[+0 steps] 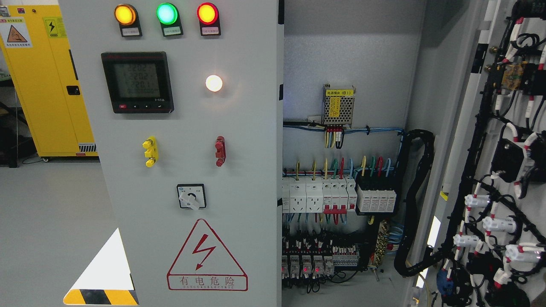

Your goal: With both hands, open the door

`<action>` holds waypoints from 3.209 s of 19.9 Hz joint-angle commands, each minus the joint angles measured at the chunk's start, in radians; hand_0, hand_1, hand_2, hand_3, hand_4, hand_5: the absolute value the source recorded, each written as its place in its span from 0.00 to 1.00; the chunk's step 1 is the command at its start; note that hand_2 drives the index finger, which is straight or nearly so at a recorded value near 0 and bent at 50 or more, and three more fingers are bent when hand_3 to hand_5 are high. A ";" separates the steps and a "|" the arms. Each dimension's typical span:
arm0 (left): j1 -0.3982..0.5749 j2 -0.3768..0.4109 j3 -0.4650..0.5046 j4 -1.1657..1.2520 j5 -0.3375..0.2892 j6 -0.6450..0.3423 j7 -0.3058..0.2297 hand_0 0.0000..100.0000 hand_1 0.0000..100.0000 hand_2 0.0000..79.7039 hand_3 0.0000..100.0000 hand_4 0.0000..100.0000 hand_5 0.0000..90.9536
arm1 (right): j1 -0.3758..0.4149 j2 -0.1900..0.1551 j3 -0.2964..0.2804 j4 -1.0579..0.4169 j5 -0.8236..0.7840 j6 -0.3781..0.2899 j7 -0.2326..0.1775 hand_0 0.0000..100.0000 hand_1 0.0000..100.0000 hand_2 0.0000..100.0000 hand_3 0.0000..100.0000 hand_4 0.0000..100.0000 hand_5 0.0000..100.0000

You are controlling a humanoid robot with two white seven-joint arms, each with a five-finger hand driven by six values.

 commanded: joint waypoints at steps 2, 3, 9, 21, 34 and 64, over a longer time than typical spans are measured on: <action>-0.007 0.000 -0.007 0.044 0.000 0.000 0.007 0.12 0.56 0.00 0.00 0.00 0.00 | 0.034 0.006 -0.001 -0.053 0.002 -0.002 -0.001 0.00 0.50 0.04 0.00 0.00 0.00; -0.008 -0.001 -0.007 0.043 0.002 -0.002 0.007 0.12 0.56 0.00 0.00 0.00 0.00 | 0.046 0.006 0.000 -0.090 0.002 -0.002 -0.001 0.00 0.50 0.04 0.00 0.00 0.00; -0.011 -0.003 -0.006 0.038 0.002 -0.021 0.007 0.12 0.56 0.00 0.00 0.00 0.00 | 0.179 -0.006 -0.003 -0.522 0.001 -0.171 -0.002 0.00 0.50 0.04 0.00 0.00 0.00; -0.042 -0.010 -0.009 0.037 0.000 -0.025 0.074 0.12 0.56 0.00 0.00 0.00 0.00 | 0.325 -0.037 0.031 -1.702 -0.009 -0.245 -0.005 0.00 0.50 0.04 0.00 0.00 0.00; -0.054 -0.026 -0.010 0.038 0.000 -0.023 0.152 0.12 0.56 0.00 0.00 0.00 0.00 | 0.209 -0.049 0.132 -1.931 -0.004 -0.254 -0.015 0.00 0.50 0.04 0.00 0.00 0.00; -0.054 -0.053 0.000 0.038 0.013 -0.015 0.128 0.12 0.56 0.00 0.00 0.00 0.00 | -0.482 0.058 0.155 -1.532 0.051 0.034 -0.008 0.00 0.50 0.04 0.00 0.00 0.00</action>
